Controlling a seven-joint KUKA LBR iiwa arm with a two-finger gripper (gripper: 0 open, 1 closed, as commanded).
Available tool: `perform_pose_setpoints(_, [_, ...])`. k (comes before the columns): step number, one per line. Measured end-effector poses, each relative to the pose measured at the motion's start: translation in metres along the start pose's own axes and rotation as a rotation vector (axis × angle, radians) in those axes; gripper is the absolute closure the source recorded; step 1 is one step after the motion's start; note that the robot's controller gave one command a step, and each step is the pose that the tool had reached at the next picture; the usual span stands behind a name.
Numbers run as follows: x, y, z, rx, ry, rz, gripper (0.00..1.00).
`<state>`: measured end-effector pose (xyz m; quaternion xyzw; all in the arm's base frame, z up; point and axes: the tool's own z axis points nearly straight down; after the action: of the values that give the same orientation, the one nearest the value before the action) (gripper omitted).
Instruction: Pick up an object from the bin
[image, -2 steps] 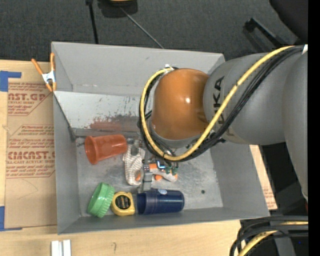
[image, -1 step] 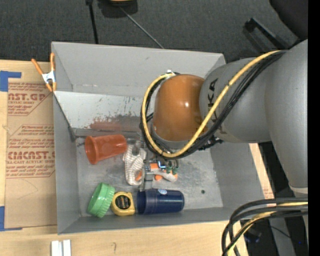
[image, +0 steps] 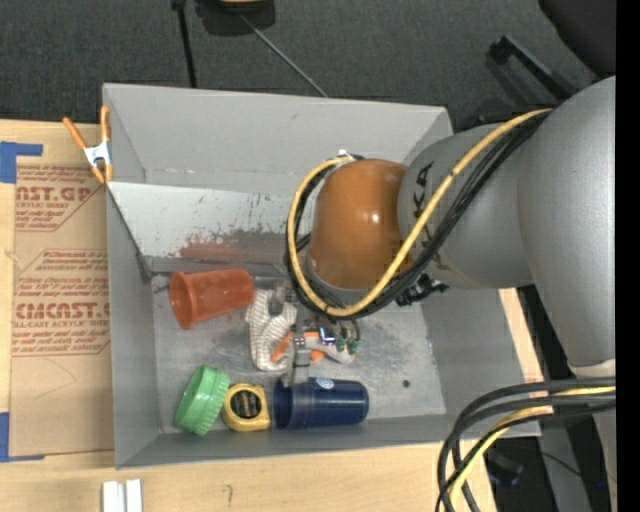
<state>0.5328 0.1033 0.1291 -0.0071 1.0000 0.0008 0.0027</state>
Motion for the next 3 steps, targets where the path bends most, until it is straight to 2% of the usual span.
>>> perform_pose_setpoints(1, [0.0023,-0.0117,0.0211,0.001,-0.003,-0.059,0.0])
perform_pose_setpoints(2, [0.0008,-0.0164,0.0299,0.0,0.003,0.052,1.0])
perform_pose_setpoints(3, [0.0008,-0.0164,0.0299,0.0,0.003,0.052,1.0])
